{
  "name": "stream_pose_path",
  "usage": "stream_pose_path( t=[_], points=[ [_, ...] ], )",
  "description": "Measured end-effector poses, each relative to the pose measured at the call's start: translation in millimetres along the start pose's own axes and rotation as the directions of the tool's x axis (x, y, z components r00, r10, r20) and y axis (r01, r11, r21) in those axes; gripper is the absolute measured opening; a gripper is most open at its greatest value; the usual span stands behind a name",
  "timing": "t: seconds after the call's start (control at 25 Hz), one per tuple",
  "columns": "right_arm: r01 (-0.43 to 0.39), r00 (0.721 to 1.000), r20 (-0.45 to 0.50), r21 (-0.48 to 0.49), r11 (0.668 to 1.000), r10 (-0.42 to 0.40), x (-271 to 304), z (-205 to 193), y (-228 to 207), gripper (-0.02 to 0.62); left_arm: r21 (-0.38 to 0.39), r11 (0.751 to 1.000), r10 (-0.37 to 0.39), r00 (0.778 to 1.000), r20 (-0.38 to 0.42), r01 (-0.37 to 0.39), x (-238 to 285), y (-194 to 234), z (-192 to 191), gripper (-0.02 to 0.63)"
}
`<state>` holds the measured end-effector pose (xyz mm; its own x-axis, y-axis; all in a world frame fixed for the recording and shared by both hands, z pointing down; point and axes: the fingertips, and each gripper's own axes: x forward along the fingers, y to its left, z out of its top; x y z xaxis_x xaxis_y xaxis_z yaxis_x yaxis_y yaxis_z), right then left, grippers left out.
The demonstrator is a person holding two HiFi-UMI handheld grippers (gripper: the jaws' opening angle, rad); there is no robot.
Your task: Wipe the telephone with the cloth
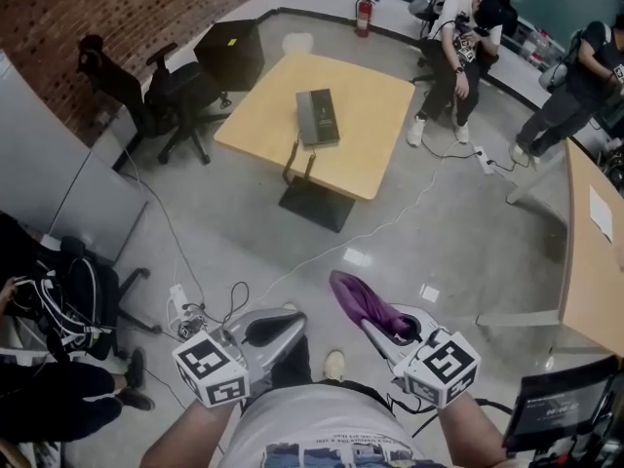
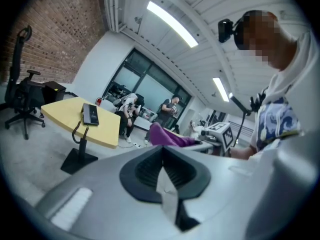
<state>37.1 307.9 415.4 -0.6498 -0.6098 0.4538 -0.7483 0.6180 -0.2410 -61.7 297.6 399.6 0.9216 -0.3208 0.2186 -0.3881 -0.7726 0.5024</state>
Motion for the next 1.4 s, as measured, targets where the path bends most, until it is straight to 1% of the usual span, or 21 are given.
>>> stream_pose_path(
  t=[0.12, 0.32, 0.48, 0.6, 0.76, 0.88, 1.0, 1.2, 1.4],
  points=[
    [0.036, 0.999, -0.010, 0.002, 0.999, -0.036, 21.2, 9.8, -13.2, 0.084, 0.012, 0.999, -0.038, 0.999, -0.012, 0.038, 7.7, 23.9, 12.3, 0.006],
    [0.066, 0.998, 0.005, -0.007, 0.998, -0.066, 55.8, 35.4, -29.4, 0.084, 0.034, 0.996, -0.078, 0.997, -0.011, 0.078, 17.3, 61.6, 37.3, 0.006],
    [0.097, 0.995, 0.007, 0.000, 0.995, -0.097, 82.8, 58.3, -34.6, 0.084, 0.027, 0.992, -0.119, 0.993, -0.022, 0.120, 14.6, 91.2, 55.5, 0.006],
    [0.118, 0.993, 0.001, 0.012, 0.993, -0.118, 95.5, 67.0, -45.1, 0.084, 0.015, 0.992, -0.124, 0.992, -0.032, 0.124, 15.6, 111.8, 64.4, 0.006],
    [0.117, 0.993, -0.011, 0.020, 0.993, -0.117, 99.0, 74.0, -57.8, 0.084, -0.008, 0.994, -0.114, 0.993, -0.039, 0.114, 23.8, 126.2, 68.8, 0.006],
    [0.117, 0.993, -0.007, 0.025, 0.993, -0.117, 102.4, 80.0, -75.9, 0.084, -0.021, 0.994, -0.112, 0.993, -0.044, 0.111, 39.5, 136.3, 71.4, 0.006],
    [0.100, 0.995, -0.009, 0.024, 0.995, -0.100, 106.9, 86.4, -99.1, 0.084, -0.023, 0.995, -0.101, 0.994, -0.047, 0.100, 58.8, 143.3, 80.0, 0.006],
    [0.049, 0.999, 0.005, 0.006, 0.999, -0.049, 112.2, 106.6, -151.0, 0.084, -0.013, 1.000, -0.028, 0.999, -0.045, 0.027, 92.2, 158.2, 101.7, 0.006],
    [0.014, 1.000, 0.011, -0.023, 1.000, -0.013, 118.3, 121.9, -203.6, 0.084, -0.017, 0.999, 0.044, 0.998, -0.044, -0.045, 129.5, 186.2, 121.3, 0.006]
  ],
)
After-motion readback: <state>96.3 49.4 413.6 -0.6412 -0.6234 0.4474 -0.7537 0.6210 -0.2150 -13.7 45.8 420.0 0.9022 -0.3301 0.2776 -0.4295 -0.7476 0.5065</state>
